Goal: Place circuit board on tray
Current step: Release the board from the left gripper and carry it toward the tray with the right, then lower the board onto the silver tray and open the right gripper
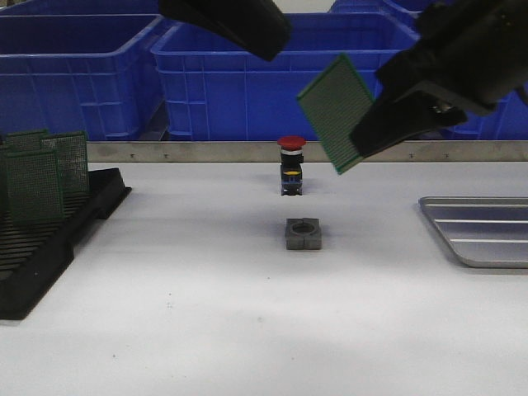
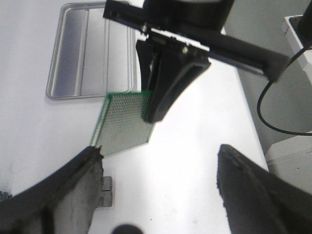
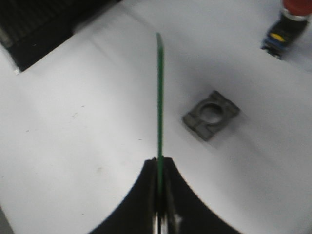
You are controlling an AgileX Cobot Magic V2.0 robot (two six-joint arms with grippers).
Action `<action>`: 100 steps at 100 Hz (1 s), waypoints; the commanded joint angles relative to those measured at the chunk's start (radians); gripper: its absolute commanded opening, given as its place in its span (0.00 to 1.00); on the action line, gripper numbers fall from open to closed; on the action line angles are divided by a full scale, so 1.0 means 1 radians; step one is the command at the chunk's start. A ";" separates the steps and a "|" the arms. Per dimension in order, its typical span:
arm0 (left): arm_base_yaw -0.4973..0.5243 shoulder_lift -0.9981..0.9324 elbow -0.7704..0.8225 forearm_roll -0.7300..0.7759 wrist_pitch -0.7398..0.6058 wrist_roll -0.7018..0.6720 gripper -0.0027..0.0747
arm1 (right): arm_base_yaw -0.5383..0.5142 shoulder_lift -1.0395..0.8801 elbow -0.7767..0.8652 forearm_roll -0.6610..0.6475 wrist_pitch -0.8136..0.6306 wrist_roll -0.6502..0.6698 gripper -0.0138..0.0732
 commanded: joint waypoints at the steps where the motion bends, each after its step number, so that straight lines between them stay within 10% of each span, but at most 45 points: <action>1: 0.022 -0.047 -0.035 -0.060 0.062 -0.010 0.65 | -0.092 -0.013 -0.022 0.035 0.019 0.047 0.02; 67: 0.066 -0.047 -0.035 -0.066 0.062 -0.010 0.65 | -0.473 0.437 -0.224 0.016 0.276 0.142 0.04; 79: 0.066 -0.047 -0.035 -0.068 0.062 -0.010 0.65 | -0.474 0.438 -0.224 -0.009 0.273 0.136 0.27; 91: 0.066 -0.047 -0.035 -0.070 0.062 -0.010 0.65 | -0.475 0.428 -0.224 -0.045 0.266 0.136 0.72; 100: 0.066 -0.047 -0.035 -0.070 0.062 -0.010 0.65 | -0.480 0.413 -0.224 -0.048 0.241 0.136 0.81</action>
